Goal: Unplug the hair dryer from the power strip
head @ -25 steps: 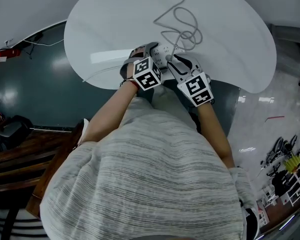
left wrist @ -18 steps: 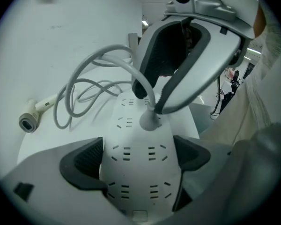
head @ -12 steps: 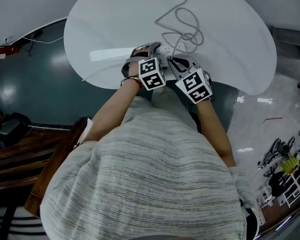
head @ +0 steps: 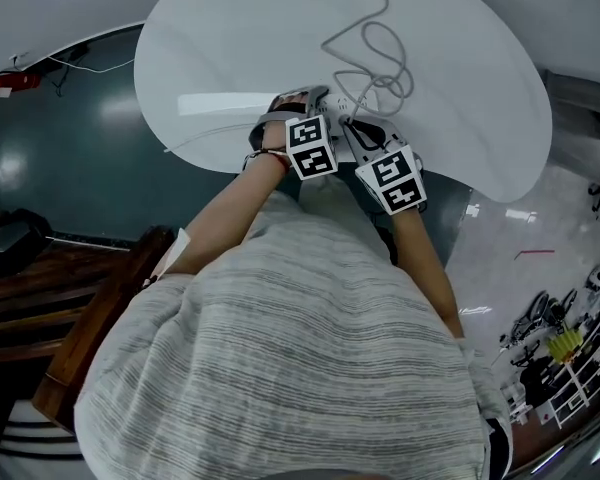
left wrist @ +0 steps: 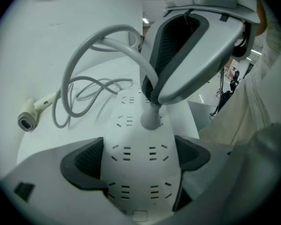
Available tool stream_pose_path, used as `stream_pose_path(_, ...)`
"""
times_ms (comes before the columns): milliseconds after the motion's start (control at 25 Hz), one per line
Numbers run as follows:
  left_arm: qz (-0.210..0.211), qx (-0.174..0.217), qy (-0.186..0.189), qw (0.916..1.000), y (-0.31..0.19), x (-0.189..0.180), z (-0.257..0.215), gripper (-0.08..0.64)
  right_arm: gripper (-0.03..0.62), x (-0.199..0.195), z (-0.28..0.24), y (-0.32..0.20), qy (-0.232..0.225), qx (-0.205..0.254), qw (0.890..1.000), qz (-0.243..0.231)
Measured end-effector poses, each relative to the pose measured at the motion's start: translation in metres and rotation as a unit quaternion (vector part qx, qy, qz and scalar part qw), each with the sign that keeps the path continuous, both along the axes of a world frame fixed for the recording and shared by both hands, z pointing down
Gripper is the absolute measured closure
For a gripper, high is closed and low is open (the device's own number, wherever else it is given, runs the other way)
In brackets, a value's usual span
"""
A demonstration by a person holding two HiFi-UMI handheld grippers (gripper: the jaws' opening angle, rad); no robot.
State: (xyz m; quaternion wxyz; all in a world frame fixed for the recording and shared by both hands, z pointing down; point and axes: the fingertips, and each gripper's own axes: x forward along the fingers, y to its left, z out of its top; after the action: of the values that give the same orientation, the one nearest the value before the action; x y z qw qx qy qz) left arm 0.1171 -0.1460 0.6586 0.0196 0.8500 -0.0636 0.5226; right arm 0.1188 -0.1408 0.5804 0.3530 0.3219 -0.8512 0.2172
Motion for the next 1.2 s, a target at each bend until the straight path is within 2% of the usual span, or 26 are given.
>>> stream_pose_path(320, 0.0, -0.006, -0.002, 1.0, 0.002, -0.001, 0.0, 0.101, 0.558, -0.002, -0.005, 0.004, 0.012, 0.01, 1.0, 0.0)
stream_pose_path(440, 0.001, -0.005, -0.004, 1.0, 0.001, -0.002, 0.001, 0.101, 0.558, -0.006, -0.056, -0.022, -0.031, 0.072, 0.997, 0.023)
stream_pose_path(520, 0.0, -0.005, -0.004, 1.0, 0.001, -0.002, 0.002, 0.101, 0.558, -0.003, -0.086, -0.042, -0.027, 0.103, 0.994, 0.014)
stream_pose_path(640, -0.001, -0.006, -0.003, 1.0, 0.003, -0.002, 0.001, 0.101, 0.557, 0.014, -0.109, -0.06, -0.025, 0.119, 0.992, 0.018)
stream_pose_path(800, -0.001, -0.005, -0.002, 1.0, 0.002, -0.001, 0.0, 0.101, 0.557, 0.03, -0.118, -0.068, -0.031, 0.123, 0.991, 0.044)
stream_pose_path(1200, 0.001, -0.002, 0.001, 1.0, 0.001, -0.001, -0.001, 0.101, 0.557, 0.027, -0.115, -0.067, -0.044, 0.116, 0.991, 0.051)
